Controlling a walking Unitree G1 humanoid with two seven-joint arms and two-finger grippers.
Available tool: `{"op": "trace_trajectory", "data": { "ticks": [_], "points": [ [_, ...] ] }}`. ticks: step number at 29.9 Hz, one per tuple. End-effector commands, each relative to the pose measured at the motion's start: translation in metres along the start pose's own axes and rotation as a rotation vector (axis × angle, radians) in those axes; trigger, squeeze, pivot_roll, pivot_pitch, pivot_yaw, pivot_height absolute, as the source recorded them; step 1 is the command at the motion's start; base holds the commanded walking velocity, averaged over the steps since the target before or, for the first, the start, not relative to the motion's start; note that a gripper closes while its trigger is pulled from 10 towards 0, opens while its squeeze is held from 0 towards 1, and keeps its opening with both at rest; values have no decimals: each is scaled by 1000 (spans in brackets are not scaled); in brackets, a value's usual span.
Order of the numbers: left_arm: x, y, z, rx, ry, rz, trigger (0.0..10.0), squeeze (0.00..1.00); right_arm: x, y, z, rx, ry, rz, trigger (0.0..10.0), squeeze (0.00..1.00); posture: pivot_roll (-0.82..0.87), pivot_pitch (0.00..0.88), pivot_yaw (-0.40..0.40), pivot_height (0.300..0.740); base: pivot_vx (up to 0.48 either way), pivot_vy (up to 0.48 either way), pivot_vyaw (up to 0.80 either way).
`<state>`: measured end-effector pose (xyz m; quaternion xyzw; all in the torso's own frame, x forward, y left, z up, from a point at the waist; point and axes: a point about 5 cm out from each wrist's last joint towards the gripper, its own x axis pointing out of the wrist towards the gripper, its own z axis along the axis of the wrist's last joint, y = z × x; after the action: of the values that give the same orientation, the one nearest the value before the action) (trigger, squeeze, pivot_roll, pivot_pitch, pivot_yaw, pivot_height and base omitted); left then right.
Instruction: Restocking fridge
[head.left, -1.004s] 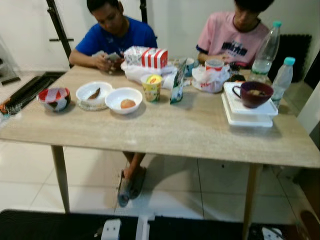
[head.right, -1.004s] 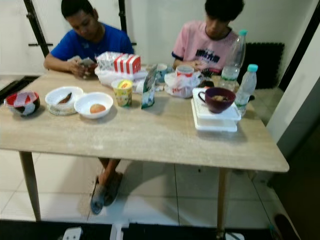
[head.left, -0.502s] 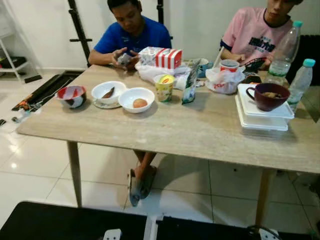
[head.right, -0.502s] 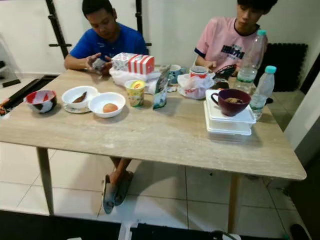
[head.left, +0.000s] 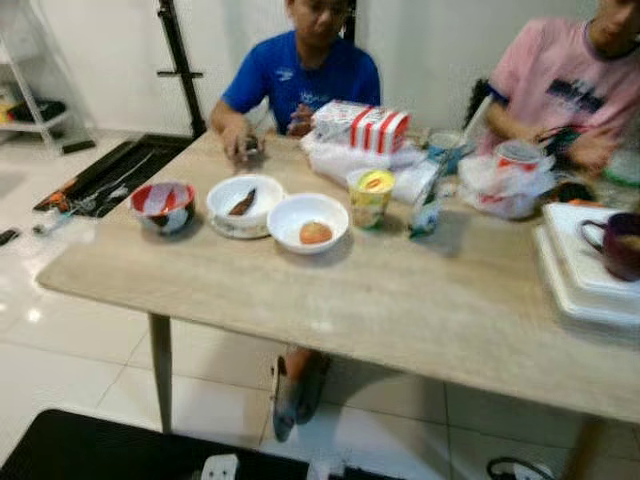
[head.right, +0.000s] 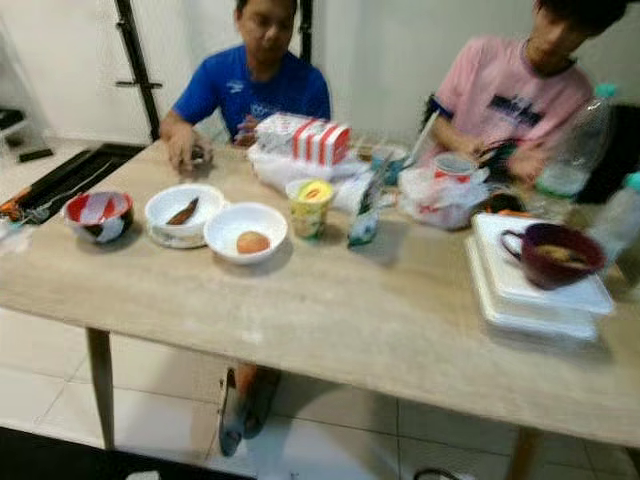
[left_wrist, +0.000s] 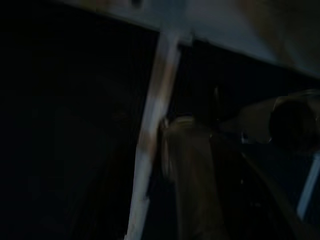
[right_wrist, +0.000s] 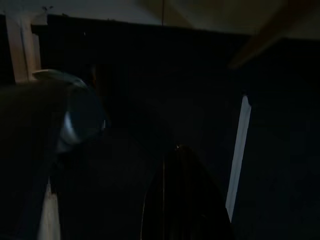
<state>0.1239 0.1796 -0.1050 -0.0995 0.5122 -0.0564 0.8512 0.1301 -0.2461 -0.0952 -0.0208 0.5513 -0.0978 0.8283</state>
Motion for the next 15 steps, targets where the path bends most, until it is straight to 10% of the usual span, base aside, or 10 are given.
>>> {"op": "trace_trajectory", "data": {
  "ticks": [1,15],
  "points": [
    [-2,3,-8,16,35,1,10000,0,0,3,3,-11,-6,9,10000,0,-2,0,35,740,0,-465,0],
    [-3,5,-11,-19,29,26,10000,0,0,4,1,-10,-1,10,10000,0,-1,0,39,740,0,-150,0]
  ]
}}
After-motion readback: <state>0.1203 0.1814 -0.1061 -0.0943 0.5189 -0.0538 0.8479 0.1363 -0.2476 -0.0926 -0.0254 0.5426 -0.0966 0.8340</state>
